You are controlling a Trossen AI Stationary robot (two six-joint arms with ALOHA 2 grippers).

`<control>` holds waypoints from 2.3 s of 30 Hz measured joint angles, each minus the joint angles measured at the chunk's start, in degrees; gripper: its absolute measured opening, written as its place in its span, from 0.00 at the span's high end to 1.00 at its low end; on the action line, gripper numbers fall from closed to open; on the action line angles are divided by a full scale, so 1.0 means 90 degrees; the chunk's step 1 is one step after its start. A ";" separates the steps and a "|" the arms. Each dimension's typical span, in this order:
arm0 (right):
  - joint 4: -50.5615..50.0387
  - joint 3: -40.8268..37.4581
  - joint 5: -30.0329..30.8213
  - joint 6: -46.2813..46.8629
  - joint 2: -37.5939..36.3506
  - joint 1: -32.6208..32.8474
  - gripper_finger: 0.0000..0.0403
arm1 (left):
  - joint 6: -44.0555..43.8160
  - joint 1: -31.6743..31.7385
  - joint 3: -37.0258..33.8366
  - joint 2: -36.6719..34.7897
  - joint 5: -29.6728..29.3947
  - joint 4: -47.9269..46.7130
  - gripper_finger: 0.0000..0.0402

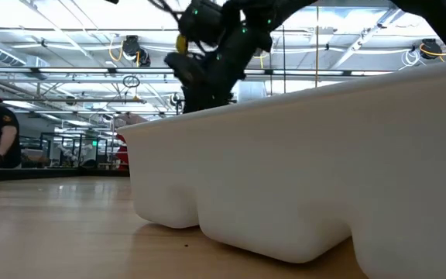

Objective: Sort silverware
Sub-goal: Put the gold spoon into the cutlery tray with the other gold spoons

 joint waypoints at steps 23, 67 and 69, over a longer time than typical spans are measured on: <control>0.0932 0.0165 0.0022 -0.0483 -0.3231 0.1381 1.00 | 0.1216 -0.0174 -0.3061 -0.0054 0.2021 0.6776 0.69; -0.0826 0.0173 -0.0001 -0.0464 -0.3701 0.1321 1.00 | 0.5317 -0.1122 -0.3043 0.1173 0.1748 0.8267 0.69; -0.0796 0.0167 -0.0075 -0.0474 -0.3586 0.1287 1.00 | 0.5418 -0.1128 -0.3043 0.1173 0.1743 0.8379 0.69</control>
